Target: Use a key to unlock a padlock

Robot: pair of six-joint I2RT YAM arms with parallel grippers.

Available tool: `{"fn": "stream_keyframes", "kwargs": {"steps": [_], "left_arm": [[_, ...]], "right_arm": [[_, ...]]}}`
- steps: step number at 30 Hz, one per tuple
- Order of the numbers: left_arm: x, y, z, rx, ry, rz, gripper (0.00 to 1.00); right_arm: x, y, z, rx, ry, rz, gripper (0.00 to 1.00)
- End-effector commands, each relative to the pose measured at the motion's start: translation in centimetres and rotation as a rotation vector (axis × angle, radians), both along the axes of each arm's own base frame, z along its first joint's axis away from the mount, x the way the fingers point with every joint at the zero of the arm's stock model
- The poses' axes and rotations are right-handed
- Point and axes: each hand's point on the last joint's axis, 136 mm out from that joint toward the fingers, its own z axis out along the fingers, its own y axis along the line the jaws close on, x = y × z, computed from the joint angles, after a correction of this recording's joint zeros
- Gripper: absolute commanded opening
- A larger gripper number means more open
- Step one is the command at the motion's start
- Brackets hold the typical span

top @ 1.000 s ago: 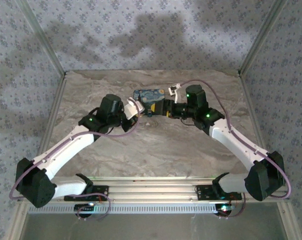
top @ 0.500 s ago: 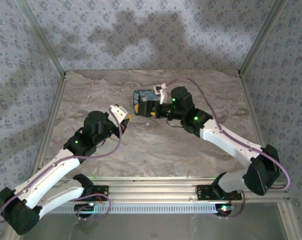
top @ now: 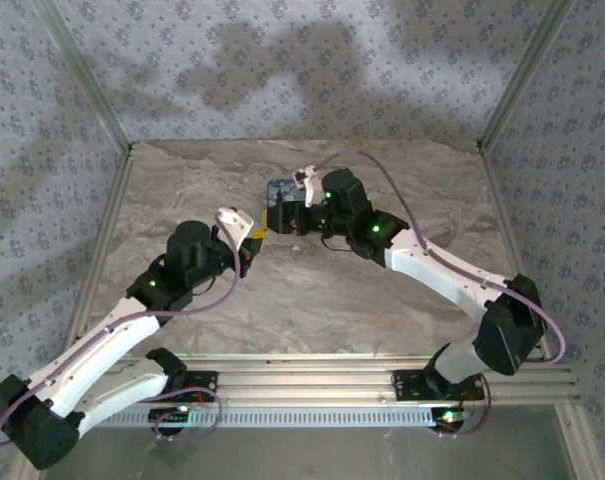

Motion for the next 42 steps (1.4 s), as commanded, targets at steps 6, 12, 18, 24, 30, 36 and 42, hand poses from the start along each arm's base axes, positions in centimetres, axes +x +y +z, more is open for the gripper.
{"fn": "stream_keyframes", "kwargs": {"steps": [6, 12, 18, 24, 30, 36, 42], "left_arm": [[-0.2, -0.7, 2.9, -0.109, 0.001, -0.014, 0.00], [-0.2, -0.6, 3.2, -0.122, 0.002, -0.008, 0.00], [0.0, -0.3, 3.1, -0.118, 0.014, 0.018, 0.00], [0.2, -0.2, 3.4, -0.130, 0.015, 0.029, 0.00], [0.2, 0.0, 3.0, -0.117, 0.023, 0.039, 0.00], [-0.1, 0.3, 2.9, -0.122, 0.026, 0.043, 0.00], [-0.2, -0.2, 2.4, -0.106, 0.038, 0.016, 0.32]], "right_arm": [[0.2, 0.6, -0.2, -0.021, -0.017, 0.010, 0.48], [0.2, 0.9, -0.1, -0.003, -0.010, 0.020, 0.37], [0.0, 1.3, -0.2, 0.003, 0.001, 0.035, 0.37], [-0.8, 2.0, -0.9, -0.015, 0.019, 0.057, 0.20], [-0.5, 1.8, -1.7, -0.056, 0.033, 0.045, 0.00], [-0.1, 0.9, -1.1, -0.073, -0.015, 0.037, 0.00], [0.2, 0.3, -0.7, -0.103, -0.053, 0.060, 0.00]]}}
